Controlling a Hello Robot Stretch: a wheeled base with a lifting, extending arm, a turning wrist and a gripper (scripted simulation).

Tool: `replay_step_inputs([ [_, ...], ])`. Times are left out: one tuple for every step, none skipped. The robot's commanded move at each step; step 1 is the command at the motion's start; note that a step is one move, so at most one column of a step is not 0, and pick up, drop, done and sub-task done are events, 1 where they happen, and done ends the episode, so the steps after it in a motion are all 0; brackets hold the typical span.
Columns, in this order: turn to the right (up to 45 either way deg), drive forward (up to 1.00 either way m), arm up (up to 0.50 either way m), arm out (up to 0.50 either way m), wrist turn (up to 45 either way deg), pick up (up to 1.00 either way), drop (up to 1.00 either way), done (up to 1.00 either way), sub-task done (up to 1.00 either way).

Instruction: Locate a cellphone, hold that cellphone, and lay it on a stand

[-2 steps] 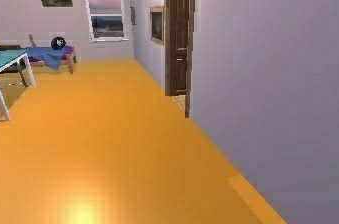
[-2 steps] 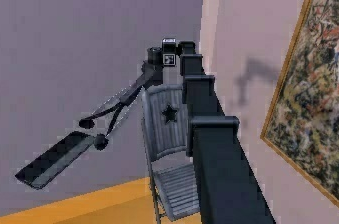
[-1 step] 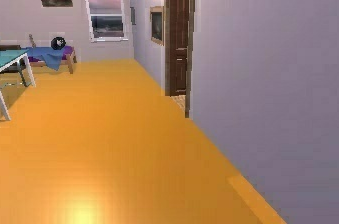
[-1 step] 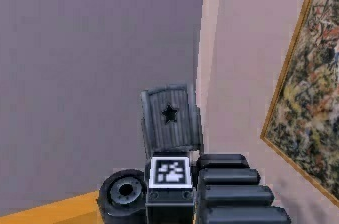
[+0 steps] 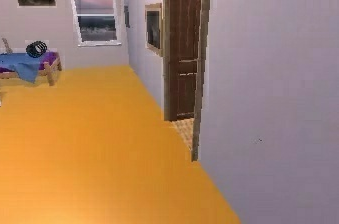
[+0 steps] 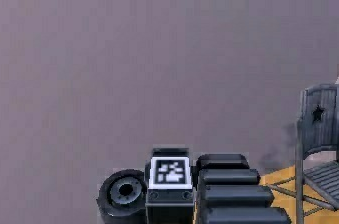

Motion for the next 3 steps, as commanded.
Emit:
replay_step_inputs([
  [-3.0, 0.00, 0.00, 0.00, 0.0, 0.00, 0.00, 0.00, 0.00],
  [0.0, 1.00, 0.00, 0.00, 0.0, 0.00, 0.00, 0.00, 0.00],
  [0.0, 0.80, 0.00, 0.00, 0.0, 0.00, 0.00, 0.00, 0.00],
])
